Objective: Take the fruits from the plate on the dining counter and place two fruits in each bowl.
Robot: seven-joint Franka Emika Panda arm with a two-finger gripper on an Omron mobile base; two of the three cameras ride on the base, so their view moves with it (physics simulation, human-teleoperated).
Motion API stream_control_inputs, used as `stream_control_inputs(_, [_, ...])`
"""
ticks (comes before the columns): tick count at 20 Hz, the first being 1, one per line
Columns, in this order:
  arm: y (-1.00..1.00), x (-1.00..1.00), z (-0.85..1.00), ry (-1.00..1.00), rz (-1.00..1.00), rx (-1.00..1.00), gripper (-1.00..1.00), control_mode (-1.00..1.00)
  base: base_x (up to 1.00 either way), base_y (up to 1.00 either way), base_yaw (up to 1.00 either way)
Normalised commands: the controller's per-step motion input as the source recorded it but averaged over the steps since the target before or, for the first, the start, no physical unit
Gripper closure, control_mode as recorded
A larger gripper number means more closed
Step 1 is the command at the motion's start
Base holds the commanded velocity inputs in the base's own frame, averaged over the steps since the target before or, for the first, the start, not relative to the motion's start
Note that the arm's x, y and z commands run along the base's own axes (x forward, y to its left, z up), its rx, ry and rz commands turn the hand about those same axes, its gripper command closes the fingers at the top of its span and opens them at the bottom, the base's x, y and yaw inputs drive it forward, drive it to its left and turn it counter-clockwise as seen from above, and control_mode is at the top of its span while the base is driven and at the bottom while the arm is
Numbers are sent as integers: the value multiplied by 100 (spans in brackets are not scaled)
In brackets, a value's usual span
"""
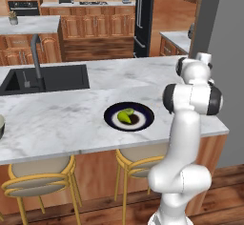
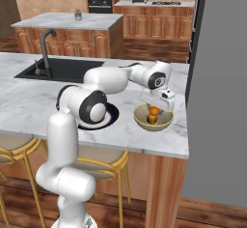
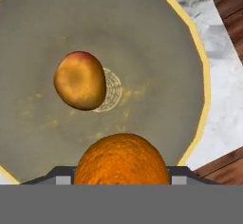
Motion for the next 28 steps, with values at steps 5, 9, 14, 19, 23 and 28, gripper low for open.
stream_control_inputs(5, [-36,17,-31,0,0,-1,100,-100,0,0,0])
stream_control_inputs(9, [-2,7,-33,0,0,0,100,-100,0,0,0])
stream_control_inputs(14, [0,16,-33,0,0,0,100,-100,0,0,0])
stream_control_inputs(19, [0,10,-20,0,0,0,100,-100,0,0,0])
stream_control_inputs(23, [0,4,-13,0,0,0,100,-100,0,0,0])
stream_control_inputs(28, [0,7,-2,0,0,0,100,-100,0,0,0])
